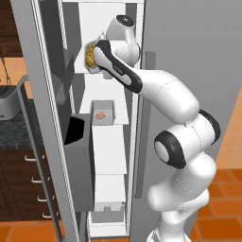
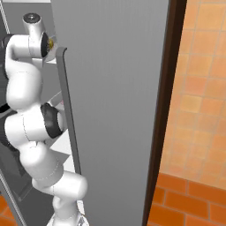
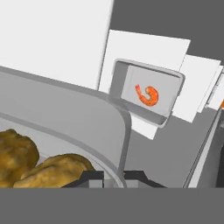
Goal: Take the meat container that has the shrimp and place it on the second highest rack of the freezer. Then take the vegetable container that has the squashs and place it on the highest rack of the freezer.
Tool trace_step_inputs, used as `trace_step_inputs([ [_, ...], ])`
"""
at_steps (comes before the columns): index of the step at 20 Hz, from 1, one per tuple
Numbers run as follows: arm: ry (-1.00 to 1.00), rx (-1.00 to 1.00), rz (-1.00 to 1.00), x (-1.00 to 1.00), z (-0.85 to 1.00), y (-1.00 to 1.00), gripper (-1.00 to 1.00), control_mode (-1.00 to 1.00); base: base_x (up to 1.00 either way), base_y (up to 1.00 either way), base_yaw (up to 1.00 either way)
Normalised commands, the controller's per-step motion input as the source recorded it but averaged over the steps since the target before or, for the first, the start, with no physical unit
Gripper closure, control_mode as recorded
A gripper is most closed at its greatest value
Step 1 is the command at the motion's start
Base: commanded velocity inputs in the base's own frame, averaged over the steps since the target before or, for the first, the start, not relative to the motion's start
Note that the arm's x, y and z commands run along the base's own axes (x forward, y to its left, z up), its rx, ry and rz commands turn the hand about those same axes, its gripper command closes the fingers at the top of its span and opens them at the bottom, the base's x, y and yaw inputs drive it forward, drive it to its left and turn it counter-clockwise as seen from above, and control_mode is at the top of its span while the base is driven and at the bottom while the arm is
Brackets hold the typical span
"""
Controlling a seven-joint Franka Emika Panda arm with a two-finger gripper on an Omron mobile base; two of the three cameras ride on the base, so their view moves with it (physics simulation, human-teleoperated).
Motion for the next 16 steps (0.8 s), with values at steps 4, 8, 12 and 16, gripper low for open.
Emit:
trace_step_inputs([
  [4, 0.0, 0.0, -0.03, 0.07, 0.0, 0.0, 1.0, -1.0, 0.0, 0.0, 0.0],
  [8, 0.0, 0.0, -0.01, 0.01, 0.0, 0.0, 1.0, -1.0, 0.0, 0.0, 0.0],
  [12, 0.0, 0.0, 0.0, 0.1, 0.0, 0.0, 1.0, -1.0, 0.0, 0.0, 0.0],
  [16, 0.0, 0.0, 0.0, 0.21, 0.0, 0.0, 1.0, -1.0, 0.0, 0.0, 0.0],
])
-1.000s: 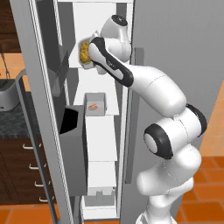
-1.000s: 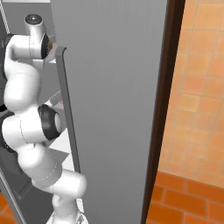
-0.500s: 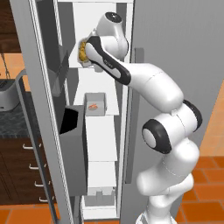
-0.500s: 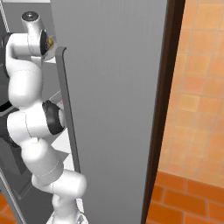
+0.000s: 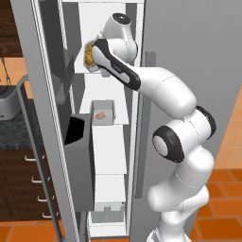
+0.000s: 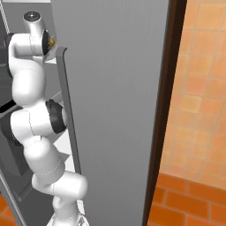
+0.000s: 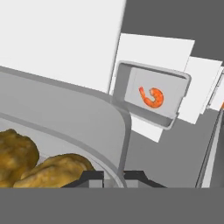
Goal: Take the meat container that has the shrimp and place it on the second highest rack of the freezer. Then take the vegetable container that has the squashs and place it on the highest rack of the freezer.
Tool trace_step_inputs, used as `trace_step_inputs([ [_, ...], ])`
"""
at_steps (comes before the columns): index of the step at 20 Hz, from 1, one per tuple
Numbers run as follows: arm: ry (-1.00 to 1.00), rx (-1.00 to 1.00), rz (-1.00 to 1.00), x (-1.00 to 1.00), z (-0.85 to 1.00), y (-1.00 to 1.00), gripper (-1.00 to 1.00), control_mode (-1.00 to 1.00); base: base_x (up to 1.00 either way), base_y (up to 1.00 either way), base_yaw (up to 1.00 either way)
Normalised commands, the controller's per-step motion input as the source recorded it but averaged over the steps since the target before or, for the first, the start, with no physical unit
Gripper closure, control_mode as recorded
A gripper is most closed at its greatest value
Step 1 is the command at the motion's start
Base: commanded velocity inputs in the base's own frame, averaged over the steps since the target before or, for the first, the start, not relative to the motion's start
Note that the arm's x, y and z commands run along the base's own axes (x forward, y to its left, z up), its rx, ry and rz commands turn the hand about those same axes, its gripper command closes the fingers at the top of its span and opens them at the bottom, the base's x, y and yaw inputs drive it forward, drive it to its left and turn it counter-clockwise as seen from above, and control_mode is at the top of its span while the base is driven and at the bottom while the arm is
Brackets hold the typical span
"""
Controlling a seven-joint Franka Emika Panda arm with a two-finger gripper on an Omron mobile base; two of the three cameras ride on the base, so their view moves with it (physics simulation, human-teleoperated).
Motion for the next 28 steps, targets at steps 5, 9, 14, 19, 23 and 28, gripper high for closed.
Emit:
trace_step_inputs([
  [5, 0.0, 0.0, 0.0, 0.3, 0.0, 0.0, 1.0, -1.0, 0.0, 0.0, 0.0],
  [9, 0.0, 0.0, -0.01, 0.41, 0.0, 0.0, -1.0, -1.0, 0.0, 0.0, 0.0],
  [14, 0.0, 0.0, -0.06, 0.54, 0.0, 0.04, -1.0, -1.0, 0.0, 0.0, 0.0],
  [19, -0.01, 0.0, -0.07, 0.37, 0.0, 0.05, -1.0, -1.0, 0.0, 0.0, 0.0],
  [23, -0.05, 0.0, 0.0, -0.43, 0.1, 0.18, -1.0, -1.0, 0.0, 0.0, 0.0],
  [28, -0.03, 0.1, 0.11, -1.0, -0.04, 0.01, -1.0, -1.0, 0.0, 0.0, 0.0],
])
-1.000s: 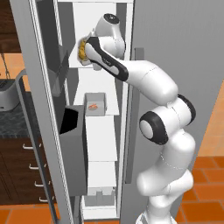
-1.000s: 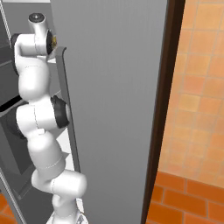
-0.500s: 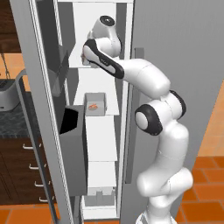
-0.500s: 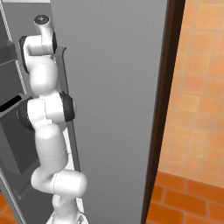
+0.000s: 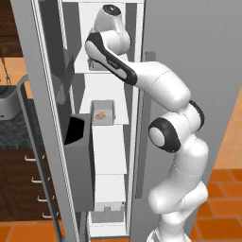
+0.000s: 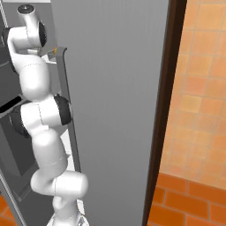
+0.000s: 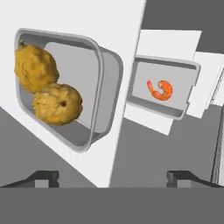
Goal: Take the meat container that has the shrimp and place it on the second highest rack of the freezer. Then take the vegetable container that has the squashs and place it on the highest rack of the freezer.
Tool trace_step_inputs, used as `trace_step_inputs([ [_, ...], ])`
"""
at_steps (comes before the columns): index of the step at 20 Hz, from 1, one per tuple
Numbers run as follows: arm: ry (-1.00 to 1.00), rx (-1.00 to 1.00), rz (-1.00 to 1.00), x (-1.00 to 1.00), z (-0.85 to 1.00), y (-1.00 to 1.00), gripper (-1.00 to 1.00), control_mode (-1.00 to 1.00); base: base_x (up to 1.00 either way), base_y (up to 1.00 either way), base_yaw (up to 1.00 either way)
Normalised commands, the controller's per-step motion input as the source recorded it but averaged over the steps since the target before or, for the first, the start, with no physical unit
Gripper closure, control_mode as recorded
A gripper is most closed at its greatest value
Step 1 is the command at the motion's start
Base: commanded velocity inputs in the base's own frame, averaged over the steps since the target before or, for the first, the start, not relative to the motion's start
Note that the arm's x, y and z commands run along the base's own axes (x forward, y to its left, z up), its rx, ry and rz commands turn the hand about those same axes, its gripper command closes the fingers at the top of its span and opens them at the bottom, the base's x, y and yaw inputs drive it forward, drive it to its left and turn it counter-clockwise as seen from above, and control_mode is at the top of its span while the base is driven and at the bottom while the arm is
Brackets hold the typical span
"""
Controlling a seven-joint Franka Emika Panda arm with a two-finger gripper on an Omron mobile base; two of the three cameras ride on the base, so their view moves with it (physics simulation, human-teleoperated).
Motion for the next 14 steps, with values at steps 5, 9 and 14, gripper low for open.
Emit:
trace_step_inputs([
  [5, -0.13, 0.05, 0.15, -1.0, -0.83, -0.08, -1.0, -1.0, 0.0, 0.0, 0.0],
  [9, -0.22, 0.0, 0.06, -1.0, -1.0, -0.05, -1.0, -1.0, 0.0, 0.0, 0.0],
  [14, -0.12, 0.02, 0.13, -1.0, -0.79, -0.5, -1.0, -1.0, 0.0, 0.0, 0.0],
])
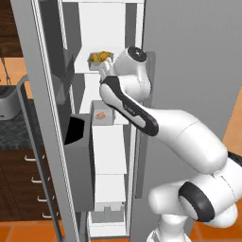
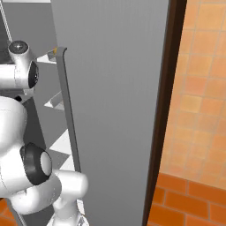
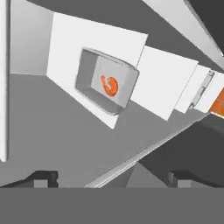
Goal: Take the meat container that has the shrimp and place it on the second highest rack of the freezer. Then take the vegetable container that has the squashs and place it on the highest rack of the freezer.
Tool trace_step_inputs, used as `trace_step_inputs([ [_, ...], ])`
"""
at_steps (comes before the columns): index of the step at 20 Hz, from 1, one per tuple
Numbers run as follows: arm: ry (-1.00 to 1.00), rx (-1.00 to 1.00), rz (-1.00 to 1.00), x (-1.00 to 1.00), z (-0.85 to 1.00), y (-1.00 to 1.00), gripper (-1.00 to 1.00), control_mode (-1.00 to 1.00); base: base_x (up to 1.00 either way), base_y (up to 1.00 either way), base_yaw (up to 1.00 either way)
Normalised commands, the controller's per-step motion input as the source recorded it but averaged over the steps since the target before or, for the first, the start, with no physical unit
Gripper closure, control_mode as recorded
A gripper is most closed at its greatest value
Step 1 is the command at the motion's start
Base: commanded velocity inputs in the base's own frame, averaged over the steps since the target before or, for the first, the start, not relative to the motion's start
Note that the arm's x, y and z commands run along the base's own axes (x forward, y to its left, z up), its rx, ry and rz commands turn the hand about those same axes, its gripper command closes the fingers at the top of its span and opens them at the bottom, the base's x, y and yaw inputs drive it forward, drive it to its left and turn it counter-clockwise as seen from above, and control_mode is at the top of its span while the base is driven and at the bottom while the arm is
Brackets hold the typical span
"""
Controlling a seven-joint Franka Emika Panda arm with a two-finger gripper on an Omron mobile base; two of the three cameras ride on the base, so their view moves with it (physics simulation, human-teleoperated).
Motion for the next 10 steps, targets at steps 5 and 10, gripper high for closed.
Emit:
trace_step_inputs([
  [5, -0.06, -0.27, 0.51, -1.0, 0.02, -0.76, -1.0, -1.0, 0.0, 0.0, 0.0],
  [10, 0.0, -0.37, 0.66, -1.0, 0.03, -0.64, -1.0, -1.0, 0.0, 0.0, 0.0],
])
